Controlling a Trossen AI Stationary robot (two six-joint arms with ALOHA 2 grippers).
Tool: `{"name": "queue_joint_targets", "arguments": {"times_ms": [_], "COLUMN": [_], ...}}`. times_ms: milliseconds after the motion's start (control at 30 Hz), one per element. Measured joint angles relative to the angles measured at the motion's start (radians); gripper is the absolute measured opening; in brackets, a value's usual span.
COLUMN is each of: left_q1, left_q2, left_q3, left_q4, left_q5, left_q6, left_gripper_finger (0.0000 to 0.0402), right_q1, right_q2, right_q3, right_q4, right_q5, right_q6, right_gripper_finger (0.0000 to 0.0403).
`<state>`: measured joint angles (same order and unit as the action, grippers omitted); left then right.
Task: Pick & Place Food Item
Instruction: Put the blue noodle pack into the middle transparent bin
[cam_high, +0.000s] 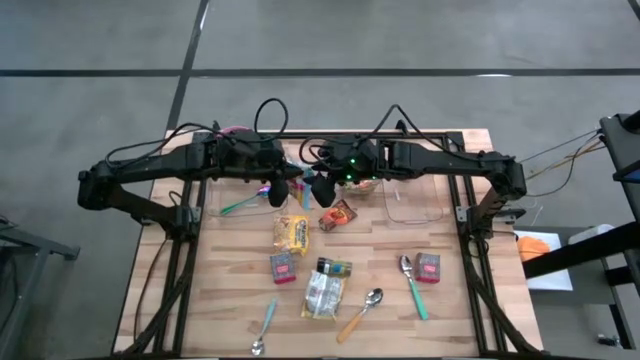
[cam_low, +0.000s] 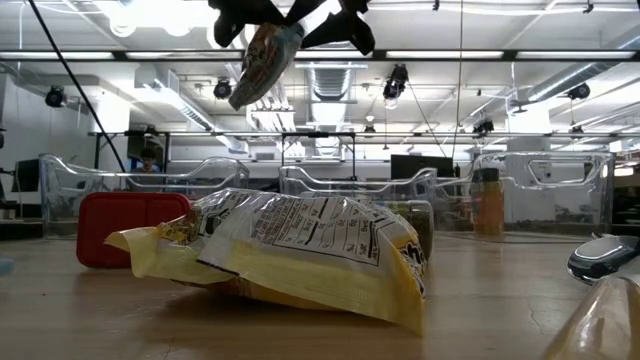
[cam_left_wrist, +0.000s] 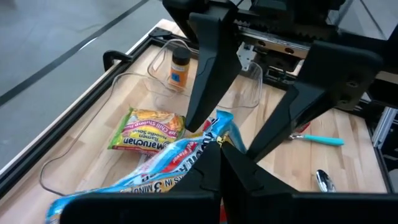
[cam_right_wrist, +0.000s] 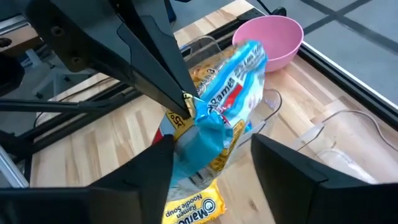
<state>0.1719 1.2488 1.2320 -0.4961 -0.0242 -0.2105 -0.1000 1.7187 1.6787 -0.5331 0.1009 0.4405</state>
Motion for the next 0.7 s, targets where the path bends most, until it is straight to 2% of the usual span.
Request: {"name": "queue_joint_targets", "arguments": {"times_ms": [333,600,700], "left_q1": [0.000,0.000,0.000], "left_q2": [0.000,0.000,0.000], "left_q3": [0.000,0.000,0.000], "left_q4": [0.000,0.000,0.001], "left_q5": [0.008,0.009,-0.001], "left_q6": [0.002,-0.016,-0.029], "left_gripper_finger": [0.0000,0.0002,0.0018], "right_q1": [-0.002,-0.002,-0.002], "right_q2": [0.000,0.000,0.000], "right_q3": [0.000,0.000,0.000], "right_q4": [-0.001,-0.001,-0.003], "right_q5": [0.005,0.002,-0.005], "right_q6": [-0.056,-0.059,-0.056], "right_gripper_finger": [0.0024,0.0009,0.0008]}}
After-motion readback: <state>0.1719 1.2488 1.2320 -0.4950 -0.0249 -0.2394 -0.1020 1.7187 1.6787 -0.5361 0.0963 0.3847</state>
